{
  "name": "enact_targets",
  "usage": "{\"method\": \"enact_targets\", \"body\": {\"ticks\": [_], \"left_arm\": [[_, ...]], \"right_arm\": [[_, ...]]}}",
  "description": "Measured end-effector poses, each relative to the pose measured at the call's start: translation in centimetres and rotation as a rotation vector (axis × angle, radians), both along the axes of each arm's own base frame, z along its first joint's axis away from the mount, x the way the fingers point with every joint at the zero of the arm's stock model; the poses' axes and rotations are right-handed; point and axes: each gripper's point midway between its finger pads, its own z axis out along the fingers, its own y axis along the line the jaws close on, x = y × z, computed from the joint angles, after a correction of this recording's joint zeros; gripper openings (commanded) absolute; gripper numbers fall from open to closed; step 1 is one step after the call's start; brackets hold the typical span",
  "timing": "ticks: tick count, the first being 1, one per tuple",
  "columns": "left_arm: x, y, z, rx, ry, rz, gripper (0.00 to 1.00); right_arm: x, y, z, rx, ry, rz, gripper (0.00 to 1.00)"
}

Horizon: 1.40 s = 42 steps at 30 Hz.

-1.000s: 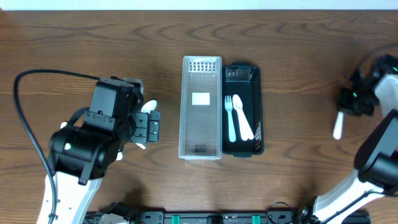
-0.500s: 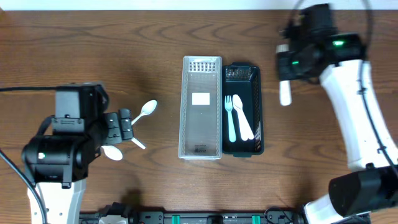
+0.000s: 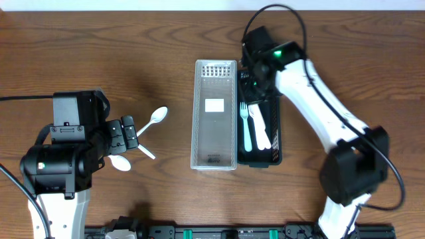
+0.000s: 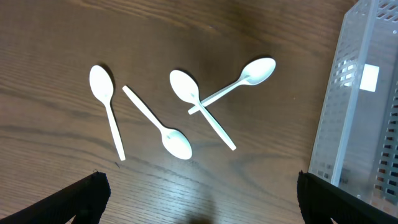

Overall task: Pack container
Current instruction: 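Lower the fork into the black basket and open the right gripper, then withdraw the right gripper and move the left gripper toward the spoons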

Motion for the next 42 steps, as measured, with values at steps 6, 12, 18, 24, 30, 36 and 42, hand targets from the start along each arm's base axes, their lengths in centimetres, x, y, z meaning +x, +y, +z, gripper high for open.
{"method": "enact_targets", "body": {"ticks": [6,12,18,24,30,36,42], "left_arm": [[0.0,0.0,0.0,0.000,0.000,0.000,0.98],[0.0,0.0,0.0,0.000,0.000,0.000,0.98],[0.0,0.0,0.0,0.000,0.000,0.000,0.98],[0.0,0.0,0.0,0.000,0.001,0.000,0.98],[-0.7,-1.1,-0.4,-0.028,0.034,-0.085,0.98],[0.2,-1.6,-0.2,0.000,0.048,-0.201,0.98],[4.5,-2.1,-3.6,0.025,0.153,-0.303,0.98]], "right_arm": [[-0.8,-0.5,-3.7,-0.047,0.117,-0.141,0.01],[-0.9,-0.5,-4.4,-0.052,0.141,-0.238,0.41],[-1.0,-0.6,-4.5,-0.054,0.148,-0.252,0.53],[-0.9,-0.6,-4.4,-0.058,0.142,-0.225,0.52],[1.0,-0.6,0.0,-0.065,0.043,-0.144,0.56],[2.8,-2.0,12.4,-0.020,-0.282,-0.104,0.69],[-0.9,-7.9,24.2,0.027,-0.554,-0.167,0.72]]}}
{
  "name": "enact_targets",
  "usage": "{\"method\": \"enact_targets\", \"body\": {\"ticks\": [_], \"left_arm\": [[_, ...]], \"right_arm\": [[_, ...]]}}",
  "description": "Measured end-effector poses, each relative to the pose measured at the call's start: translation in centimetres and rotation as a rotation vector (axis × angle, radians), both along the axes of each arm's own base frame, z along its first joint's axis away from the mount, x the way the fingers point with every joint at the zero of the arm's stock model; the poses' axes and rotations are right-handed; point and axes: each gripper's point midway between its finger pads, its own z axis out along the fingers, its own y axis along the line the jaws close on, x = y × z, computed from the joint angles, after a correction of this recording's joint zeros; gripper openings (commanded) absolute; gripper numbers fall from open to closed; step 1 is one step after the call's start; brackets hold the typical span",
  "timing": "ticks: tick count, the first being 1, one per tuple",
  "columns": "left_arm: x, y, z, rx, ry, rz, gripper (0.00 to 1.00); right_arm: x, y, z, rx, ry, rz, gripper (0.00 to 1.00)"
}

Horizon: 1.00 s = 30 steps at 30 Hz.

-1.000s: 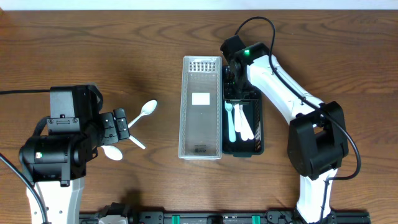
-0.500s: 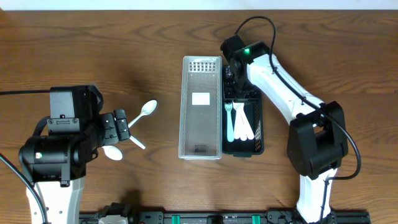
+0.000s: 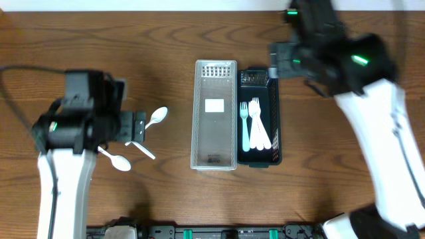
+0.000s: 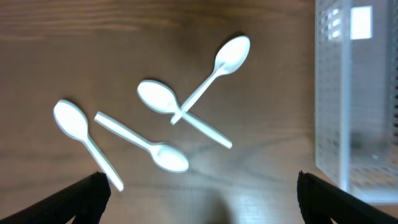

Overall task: Pack container
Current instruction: 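Withdraw the right gripper and move the left gripper toward the spoons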

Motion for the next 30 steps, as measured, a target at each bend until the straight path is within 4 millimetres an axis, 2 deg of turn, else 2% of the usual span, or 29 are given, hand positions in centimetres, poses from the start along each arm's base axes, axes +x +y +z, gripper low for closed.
{"method": "enact_targets", "body": {"ticks": [2,5,8,12,16,22,26,30], "left_arm": [[1.7,-0.1,-1.9,0.006,0.043,-0.021,0.98],[3.8,-0.2,-4.1,0.013,0.077,-0.044,0.98],[5.5,-0.2,-5.7,0.025,0.086,-0.083,0.98],[6.4,-0.2,-8.2,0.040,0.141,-0.124,0.98],[6.9,-0.1,-11.3,0.046,0.224,-0.154,0.98],[6.7,-0.1,-15.6,0.044,0.343,-0.182,0.98],[6.7,-0.1,-17.4,0.041,0.383,-0.185,0.98],[6.9,-0.1,-18.6,0.043,0.402,-0.186,0.98]], "right_arm": [[-1.2,-2.4,1.4,-0.003,-0.025,-0.045,0.72],[-2.5,-5.9,1.6,-0.024,-0.002,-0.127,0.72],[-2.5,-9.0,0.6,-0.028,0.043,-0.214,0.72],[-2.4,-11.5,-1.9,-0.013,0.119,-0.288,0.72],[-2.1,-12.6,-4.9,-0.006,0.186,-0.320,0.72],[-2.0,-12.4,-10.9,-0.005,0.293,-0.313,0.73],[-2.0,-12.5,-14.0,0.003,0.338,-0.314,0.78],[-2.3,-12.7,-16.0,0.019,0.370,-0.321,0.79]]}}
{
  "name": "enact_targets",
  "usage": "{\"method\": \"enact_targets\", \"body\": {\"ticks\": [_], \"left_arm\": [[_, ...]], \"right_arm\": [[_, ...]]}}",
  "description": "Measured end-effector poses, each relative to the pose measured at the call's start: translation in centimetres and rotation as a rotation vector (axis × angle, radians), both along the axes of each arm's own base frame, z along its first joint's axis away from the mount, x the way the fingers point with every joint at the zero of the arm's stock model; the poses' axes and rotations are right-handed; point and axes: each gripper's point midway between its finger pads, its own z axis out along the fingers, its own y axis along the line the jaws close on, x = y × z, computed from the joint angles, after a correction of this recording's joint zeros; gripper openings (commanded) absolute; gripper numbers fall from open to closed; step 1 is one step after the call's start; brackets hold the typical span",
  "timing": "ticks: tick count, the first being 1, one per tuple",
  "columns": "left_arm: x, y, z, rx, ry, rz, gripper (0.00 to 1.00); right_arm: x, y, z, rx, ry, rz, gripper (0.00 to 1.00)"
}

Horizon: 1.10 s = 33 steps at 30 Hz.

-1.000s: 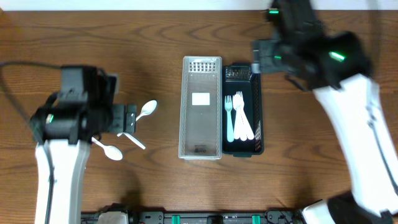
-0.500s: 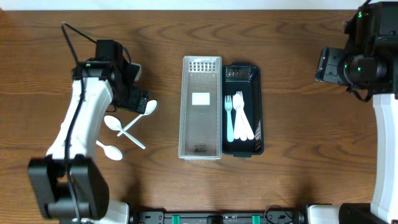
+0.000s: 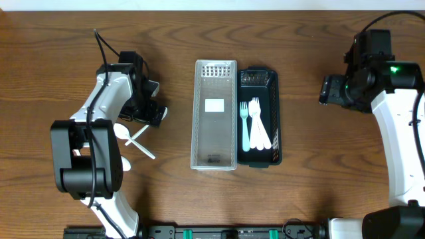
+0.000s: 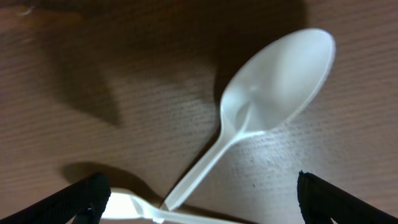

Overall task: Pack container
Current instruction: 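Withdraw the right gripper and move the left gripper toward the spoons, then grasp a white spoon by its handle with the left gripper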

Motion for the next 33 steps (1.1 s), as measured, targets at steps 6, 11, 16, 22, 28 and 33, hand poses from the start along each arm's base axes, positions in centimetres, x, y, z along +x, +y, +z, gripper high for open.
{"method": "enact_targets", "body": {"ticks": [6,11,16,22,28,33], "left_arm": [[-0.1,0.0,-0.8,-0.001,0.020,-0.026,0.98],[-0.4,0.0,-1.9,-0.002,0.053,-0.051,0.98],[-0.7,0.0,-2.8,-0.005,0.082,-0.067,0.98],[-0.7,-0.2,-2.8,-0.015,0.081,-0.072,0.75],[-0.8,-0.6,-2.8,-0.040,0.081,-0.072,0.53],[-0.8,-0.9,-2.8,-0.055,0.080,-0.072,0.43]], "right_arm": [[-0.5,0.1,-1.3,0.014,0.026,0.001,0.79],[-0.5,0.1,-1.3,0.016,0.026,0.001,0.79],[-0.5,0.1,-1.3,0.016,0.026,0.001,0.79],[-0.5,0.1,-1.3,0.017,0.027,0.000,0.80],[-0.5,0.1,-1.3,0.020,0.027,-0.003,0.80],[-0.5,-0.3,-1.3,0.020,0.026,-0.013,0.80]]}}
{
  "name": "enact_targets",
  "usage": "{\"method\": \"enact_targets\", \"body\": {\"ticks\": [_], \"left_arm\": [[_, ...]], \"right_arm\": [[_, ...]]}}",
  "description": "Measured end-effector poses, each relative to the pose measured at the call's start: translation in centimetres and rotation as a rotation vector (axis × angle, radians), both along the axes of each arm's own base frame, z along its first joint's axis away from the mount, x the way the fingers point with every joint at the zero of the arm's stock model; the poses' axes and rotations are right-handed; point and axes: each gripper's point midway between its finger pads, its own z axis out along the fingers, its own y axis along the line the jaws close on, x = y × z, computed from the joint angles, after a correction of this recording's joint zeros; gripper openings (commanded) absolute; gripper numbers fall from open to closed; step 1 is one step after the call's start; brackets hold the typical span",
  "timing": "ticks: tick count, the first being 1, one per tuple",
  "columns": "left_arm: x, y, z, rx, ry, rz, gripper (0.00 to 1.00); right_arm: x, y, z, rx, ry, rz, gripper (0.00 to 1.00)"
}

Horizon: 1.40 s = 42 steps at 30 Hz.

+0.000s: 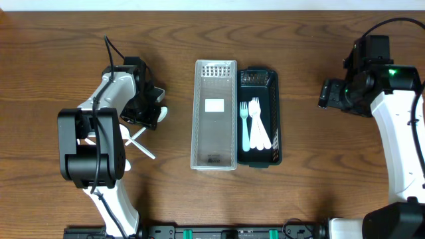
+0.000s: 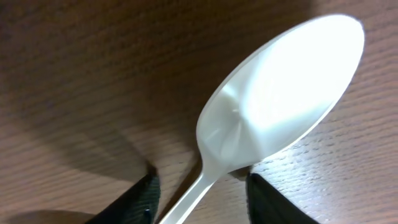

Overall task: Pack container
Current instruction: 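Grasp a white spoon by its handle with the left gripper, then carry the spoon into the clear basket and open the left gripper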

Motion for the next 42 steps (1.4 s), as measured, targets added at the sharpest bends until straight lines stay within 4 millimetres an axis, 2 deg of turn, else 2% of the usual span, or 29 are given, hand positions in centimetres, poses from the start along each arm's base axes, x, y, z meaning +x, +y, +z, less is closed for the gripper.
{"method": "enact_targets", "body": {"ticks": [2,6,9,17,26,30,37,40,42], "left_arm": [[0.0,-0.1,0.0,-0.005,0.000,0.000,0.43],[0.0,-0.2,0.0,-0.010,0.000,0.004,0.32],[0.1,-0.2,0.0,-0.012,-0.003,0.005,0.13],[0.3,-0.3,0.0,-0.018,-0.013,0.004,0.06],[0.6,-0.4,0.0,-0.020,-0.021,0.021,0.06],[1.5,-0.4,0.6,-0.019,-0.047,0.034,0.06],[4.4,-0.4,3.5,-0.022,-0.159,0.065,0.06],[5.0,-0.7,6.2,-0.026,-0.224,0.101,0.06],[4.9,-1.2,8.8,-0.031,-0.272,0.144,0.06]], "right_arm": [[0.0,0.0,0.0,0.000,0.000,-0.001,0.80],[0.0,-0.1,0.0,0.000,0.000,-0.002,0.81],[0.0,-0.1,0.0,0.000,0.000,-0.002,0.81],[0.0,-0.1,0.0,0.000,0.000,-0.002,0.81],[0.0,-0.1,0.0,-0.001,0.000,0.001,0.81],[0.0,-0.1,0.0,-0.001,0.000,0.001,0.81],[0.0,-0.1,0.0,-0.001,0.000,0.001,0.81],[0.0,-0.1,0.0,-0.001,0.001,0.001,0.81],[0.0,-0.1,0.0,-0.001,0.002,0.001,0.81]]}}
